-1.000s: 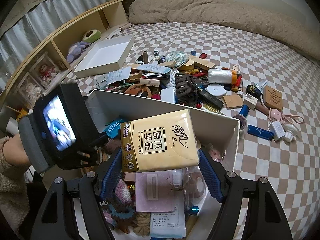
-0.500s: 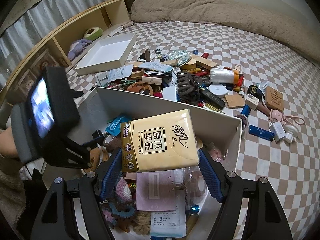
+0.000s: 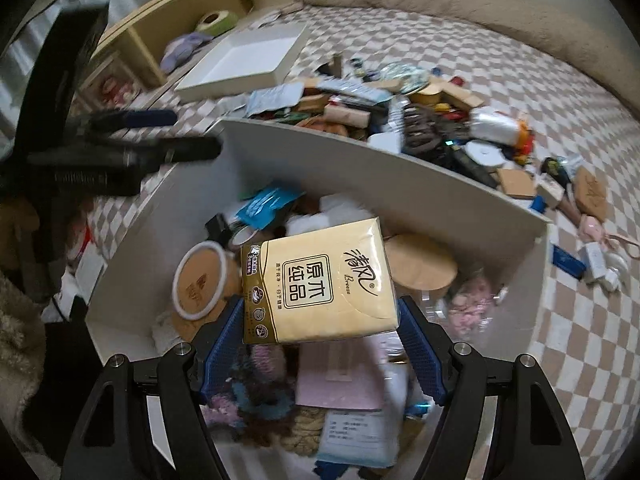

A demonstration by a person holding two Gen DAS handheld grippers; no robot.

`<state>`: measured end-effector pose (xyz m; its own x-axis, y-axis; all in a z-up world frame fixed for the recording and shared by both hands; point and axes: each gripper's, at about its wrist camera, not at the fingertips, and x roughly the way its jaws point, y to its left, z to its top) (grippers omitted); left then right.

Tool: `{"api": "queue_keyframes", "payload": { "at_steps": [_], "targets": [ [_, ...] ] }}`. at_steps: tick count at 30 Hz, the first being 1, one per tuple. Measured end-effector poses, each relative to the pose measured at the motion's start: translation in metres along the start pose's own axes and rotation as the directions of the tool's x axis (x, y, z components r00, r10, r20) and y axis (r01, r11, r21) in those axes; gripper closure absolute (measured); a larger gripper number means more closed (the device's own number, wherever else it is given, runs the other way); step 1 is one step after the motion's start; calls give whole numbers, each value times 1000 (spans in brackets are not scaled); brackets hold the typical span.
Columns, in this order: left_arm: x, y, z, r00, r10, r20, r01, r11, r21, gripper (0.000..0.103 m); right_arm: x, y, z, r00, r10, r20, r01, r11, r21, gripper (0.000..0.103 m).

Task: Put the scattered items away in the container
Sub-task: 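Lower the yellow tissue pack into the box and open the right tool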

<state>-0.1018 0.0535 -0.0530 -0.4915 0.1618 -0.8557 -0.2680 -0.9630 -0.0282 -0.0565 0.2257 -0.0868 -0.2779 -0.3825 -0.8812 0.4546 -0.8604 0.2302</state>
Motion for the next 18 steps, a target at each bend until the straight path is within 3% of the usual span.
{"api": "queue_keyframes", "payload": {
  "at_steps": [7, 11, 18],
  "targets": [
    [-12, 6, 2, 998, -7, 57, 9, 999, -35, 1, 26, 2, -3, 992, 52, -112, -51, 999, 16, 27],
    [-12, 9, 0, 998, -22, 60, 25, 999, -45, 1, 40, -4, -8, 985, -14, -170, 16, 1000, 10, 27],
    [-11, 5, -2, 998, -22, 55, 23, 999, -23, 1, 42, -13, -13, 975, -123, -184, 120, 992, -26, 27]
  ]
}}
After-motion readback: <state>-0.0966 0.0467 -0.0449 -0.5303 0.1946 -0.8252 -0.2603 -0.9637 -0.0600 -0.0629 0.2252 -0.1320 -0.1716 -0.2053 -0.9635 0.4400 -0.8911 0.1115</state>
